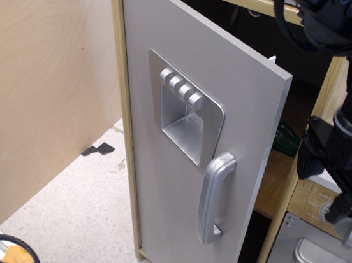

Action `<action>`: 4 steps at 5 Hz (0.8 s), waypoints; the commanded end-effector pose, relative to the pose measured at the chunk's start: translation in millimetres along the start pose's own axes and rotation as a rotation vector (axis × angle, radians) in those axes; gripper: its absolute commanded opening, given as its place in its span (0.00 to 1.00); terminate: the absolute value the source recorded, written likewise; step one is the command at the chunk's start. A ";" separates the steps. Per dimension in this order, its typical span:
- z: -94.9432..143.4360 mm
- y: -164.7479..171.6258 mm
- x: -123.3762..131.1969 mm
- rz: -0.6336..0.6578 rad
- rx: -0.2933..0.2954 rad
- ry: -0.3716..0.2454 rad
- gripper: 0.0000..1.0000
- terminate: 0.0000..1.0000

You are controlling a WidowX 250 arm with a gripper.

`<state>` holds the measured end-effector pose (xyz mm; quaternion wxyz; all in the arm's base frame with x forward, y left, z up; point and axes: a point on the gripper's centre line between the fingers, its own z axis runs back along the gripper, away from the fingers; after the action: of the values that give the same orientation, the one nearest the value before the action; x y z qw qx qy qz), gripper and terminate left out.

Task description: Open fridge

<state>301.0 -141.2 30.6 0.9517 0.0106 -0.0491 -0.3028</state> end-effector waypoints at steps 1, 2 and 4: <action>9.7 27.0 -15.9 0.094 0.027 0.008 1.00 0.00; 5.0 24.3 -42.3 0.157 0.006 0.048 1.00 0.00; 12.3 17.5 -87.8 0.273 -0.002 0.104 1.00 0.00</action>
<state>235.6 -63.9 18.3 0.9846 0.0212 0.0242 -0.1717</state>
